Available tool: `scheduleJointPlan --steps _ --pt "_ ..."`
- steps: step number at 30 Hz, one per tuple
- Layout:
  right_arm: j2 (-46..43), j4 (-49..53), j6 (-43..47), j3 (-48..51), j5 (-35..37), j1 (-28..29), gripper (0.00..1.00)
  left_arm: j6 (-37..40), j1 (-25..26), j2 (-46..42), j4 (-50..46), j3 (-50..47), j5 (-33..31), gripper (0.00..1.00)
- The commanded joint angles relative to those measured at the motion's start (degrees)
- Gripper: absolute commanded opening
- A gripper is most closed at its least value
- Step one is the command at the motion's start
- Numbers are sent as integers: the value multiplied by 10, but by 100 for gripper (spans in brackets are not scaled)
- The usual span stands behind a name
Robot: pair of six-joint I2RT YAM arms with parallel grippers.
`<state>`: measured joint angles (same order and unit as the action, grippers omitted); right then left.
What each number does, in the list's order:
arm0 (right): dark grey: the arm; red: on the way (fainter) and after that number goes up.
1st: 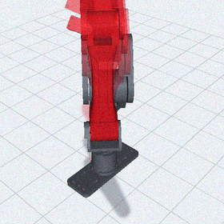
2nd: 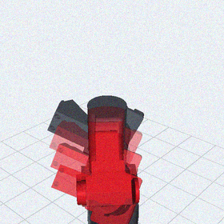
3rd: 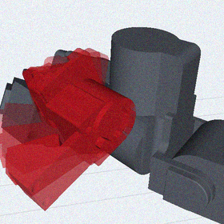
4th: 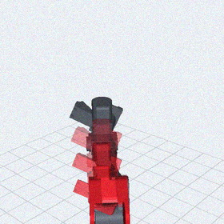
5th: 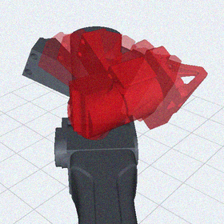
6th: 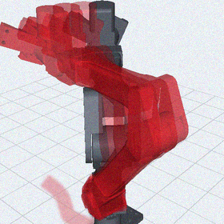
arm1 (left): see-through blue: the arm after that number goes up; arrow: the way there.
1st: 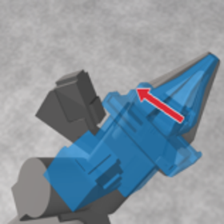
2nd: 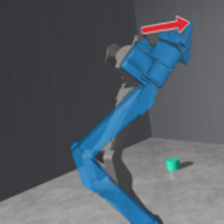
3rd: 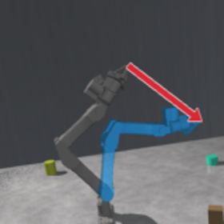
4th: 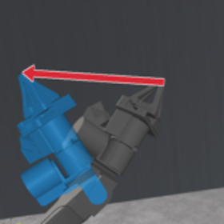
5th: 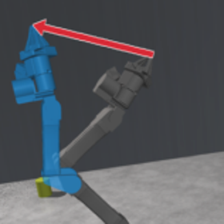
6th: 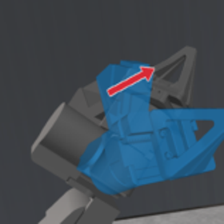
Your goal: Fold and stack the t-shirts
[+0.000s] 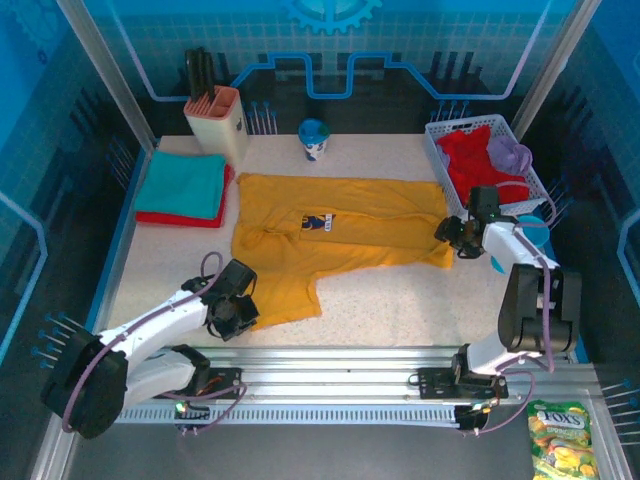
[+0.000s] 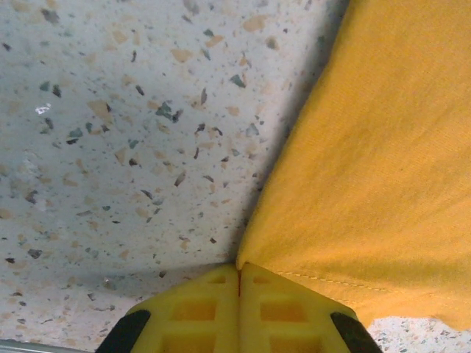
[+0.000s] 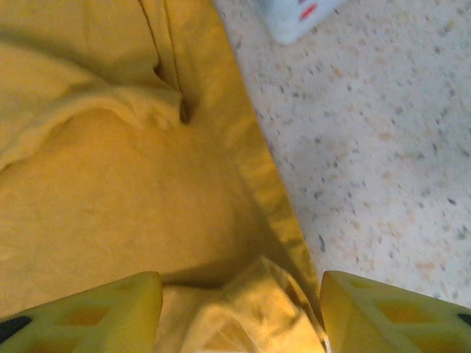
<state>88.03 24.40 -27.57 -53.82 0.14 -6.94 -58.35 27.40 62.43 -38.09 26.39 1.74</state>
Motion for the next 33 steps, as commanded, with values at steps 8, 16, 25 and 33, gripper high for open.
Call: scheduleJointPlan --steps 8,16,25,33 --pt "29 -7 -5 -7 -10 -6 50 16 8 -9 -2 17 0 0" --pt "39 5 0 -3 -11 0 47 22 8 -13 -13 22 -5 0" --pt "25 5 -1 21 -9 8 41 24 7 -16 -12 22 -8 0" --pt "-37 53 10 21 21 13 9 37 7 -63 -91 73 -29 0"
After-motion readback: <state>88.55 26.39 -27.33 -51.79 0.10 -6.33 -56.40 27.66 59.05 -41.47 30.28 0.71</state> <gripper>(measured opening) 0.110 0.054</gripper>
